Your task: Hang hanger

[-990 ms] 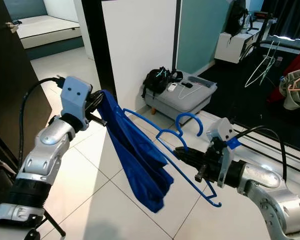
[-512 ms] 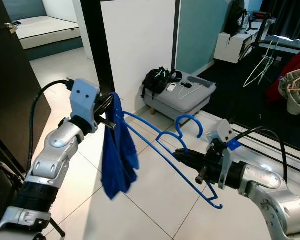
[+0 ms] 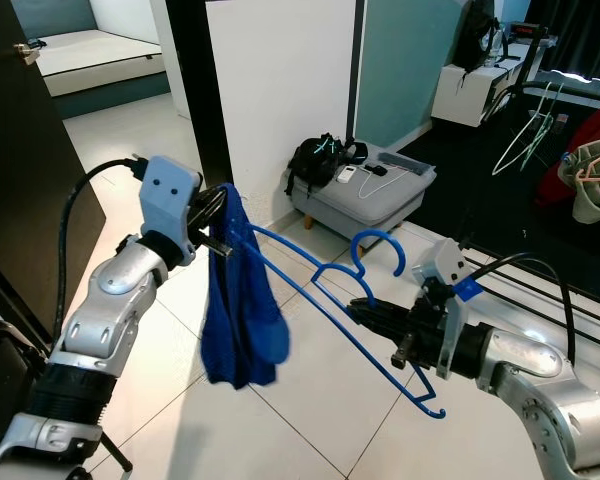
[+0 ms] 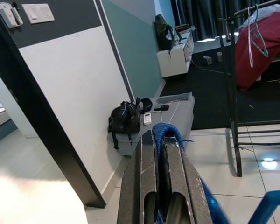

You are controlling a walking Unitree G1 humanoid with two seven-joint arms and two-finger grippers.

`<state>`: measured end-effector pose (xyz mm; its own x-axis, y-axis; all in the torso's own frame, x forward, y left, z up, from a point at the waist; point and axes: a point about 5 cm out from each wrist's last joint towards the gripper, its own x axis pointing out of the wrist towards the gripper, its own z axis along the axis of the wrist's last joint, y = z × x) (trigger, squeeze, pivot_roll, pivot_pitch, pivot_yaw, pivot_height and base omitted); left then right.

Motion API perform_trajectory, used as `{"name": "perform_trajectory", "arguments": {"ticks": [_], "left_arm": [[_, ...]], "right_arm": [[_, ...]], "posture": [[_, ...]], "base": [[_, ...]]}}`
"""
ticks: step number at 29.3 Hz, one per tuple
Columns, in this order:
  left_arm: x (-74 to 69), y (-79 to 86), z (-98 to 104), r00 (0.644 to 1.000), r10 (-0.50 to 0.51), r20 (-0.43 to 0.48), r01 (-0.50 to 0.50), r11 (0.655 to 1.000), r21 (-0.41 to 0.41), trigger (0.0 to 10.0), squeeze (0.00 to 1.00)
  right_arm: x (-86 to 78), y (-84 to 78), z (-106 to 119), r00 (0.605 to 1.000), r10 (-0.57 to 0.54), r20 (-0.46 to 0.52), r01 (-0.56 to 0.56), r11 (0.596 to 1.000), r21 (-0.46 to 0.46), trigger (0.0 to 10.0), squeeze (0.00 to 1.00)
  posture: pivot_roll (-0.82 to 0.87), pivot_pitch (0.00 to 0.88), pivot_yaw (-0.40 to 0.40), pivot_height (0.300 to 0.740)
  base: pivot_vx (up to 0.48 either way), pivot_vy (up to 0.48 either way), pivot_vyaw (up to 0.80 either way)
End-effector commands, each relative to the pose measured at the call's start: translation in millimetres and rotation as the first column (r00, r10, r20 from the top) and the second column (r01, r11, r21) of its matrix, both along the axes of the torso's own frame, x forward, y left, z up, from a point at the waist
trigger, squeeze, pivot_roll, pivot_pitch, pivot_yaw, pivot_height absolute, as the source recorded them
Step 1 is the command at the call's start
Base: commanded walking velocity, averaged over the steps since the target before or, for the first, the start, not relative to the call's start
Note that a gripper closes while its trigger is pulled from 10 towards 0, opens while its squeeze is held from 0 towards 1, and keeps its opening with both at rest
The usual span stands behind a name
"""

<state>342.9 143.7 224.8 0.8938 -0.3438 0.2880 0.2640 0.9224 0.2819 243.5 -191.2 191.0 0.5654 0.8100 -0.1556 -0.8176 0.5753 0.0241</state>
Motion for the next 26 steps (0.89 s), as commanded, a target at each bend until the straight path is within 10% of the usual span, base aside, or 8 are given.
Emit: {"name": "perform_trajectory", "arguments": {"ticks": [1, 26], "left_arm": [[-1.4, 4.3, 1.9, 1.0, 0.014, 0.008, -0.014, 1.0, -0.001, 10.0, 0.0], [-9.1, -9.4, -1.8, 1.0, -0.025, -0.005, 0.025, 0.999, -0.026, 10.0, 0.0]], "right_arm": [[-3.4, 4.1, 0.1, 0.999, 0.041, -0.013, -0.041, 0.999, -0.008, 10.0, 0.0], [10.3, 22.8, -13.2, 1.0, -0.018, -0.01, 0.017, 0.996, -0.083, 10.0, 0.0]], "posture": [[0.01, 0.0, 0.013, 0.74], [0.02, 0.0, 0.004, 0.74]], "base": [[0.0, 0.0, 0.0], [0.0, 0.0, 0.0]]}}
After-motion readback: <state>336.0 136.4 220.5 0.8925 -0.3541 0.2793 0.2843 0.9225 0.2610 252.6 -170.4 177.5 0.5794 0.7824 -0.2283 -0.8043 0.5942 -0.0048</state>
